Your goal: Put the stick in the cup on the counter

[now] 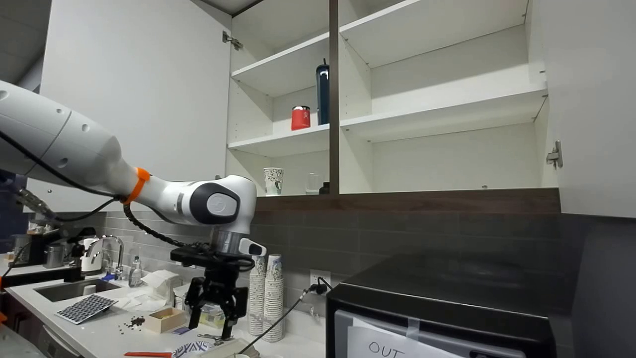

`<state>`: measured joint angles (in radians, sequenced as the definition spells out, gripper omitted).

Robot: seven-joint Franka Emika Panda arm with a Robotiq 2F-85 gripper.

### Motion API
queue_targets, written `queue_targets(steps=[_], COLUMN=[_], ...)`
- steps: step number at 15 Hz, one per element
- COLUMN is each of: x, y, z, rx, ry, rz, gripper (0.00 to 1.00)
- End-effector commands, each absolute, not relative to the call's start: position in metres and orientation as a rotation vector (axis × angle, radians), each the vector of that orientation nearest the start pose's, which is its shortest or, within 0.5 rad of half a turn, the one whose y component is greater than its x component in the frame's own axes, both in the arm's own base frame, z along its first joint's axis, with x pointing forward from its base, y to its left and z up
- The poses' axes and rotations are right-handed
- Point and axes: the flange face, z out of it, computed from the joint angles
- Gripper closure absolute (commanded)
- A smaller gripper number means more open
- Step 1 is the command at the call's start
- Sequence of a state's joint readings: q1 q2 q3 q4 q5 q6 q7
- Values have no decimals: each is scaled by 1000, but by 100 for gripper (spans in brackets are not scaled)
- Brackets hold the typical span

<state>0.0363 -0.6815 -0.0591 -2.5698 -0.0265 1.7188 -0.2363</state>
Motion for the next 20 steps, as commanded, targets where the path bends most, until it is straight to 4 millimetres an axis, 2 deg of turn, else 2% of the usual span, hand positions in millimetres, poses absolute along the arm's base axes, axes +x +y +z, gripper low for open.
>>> queue_targets(steps=[1,2,3,5,9,11,12,13,14,19,20], x=[324,342,348,363,375,373,371,371,370,373,372], y=[-11,2,10,38,85,98,91,95,95,91,93], z=[469,474,478,505,575,611,588,599,600,591,610], rx=[-3077,-3084,-3092,-3148,-3226,-3242,-3235,-3235,-3234,-3234,-3242], ry=[-365,-402,-423,-549,-810,-922,-824,-837,-837,-827,-800], rz=[261,251,246,158,-122,-283,-184,-223,-228,-193,-303], gripper=[0,0,0,0,0,0,0,0,0,0,0])
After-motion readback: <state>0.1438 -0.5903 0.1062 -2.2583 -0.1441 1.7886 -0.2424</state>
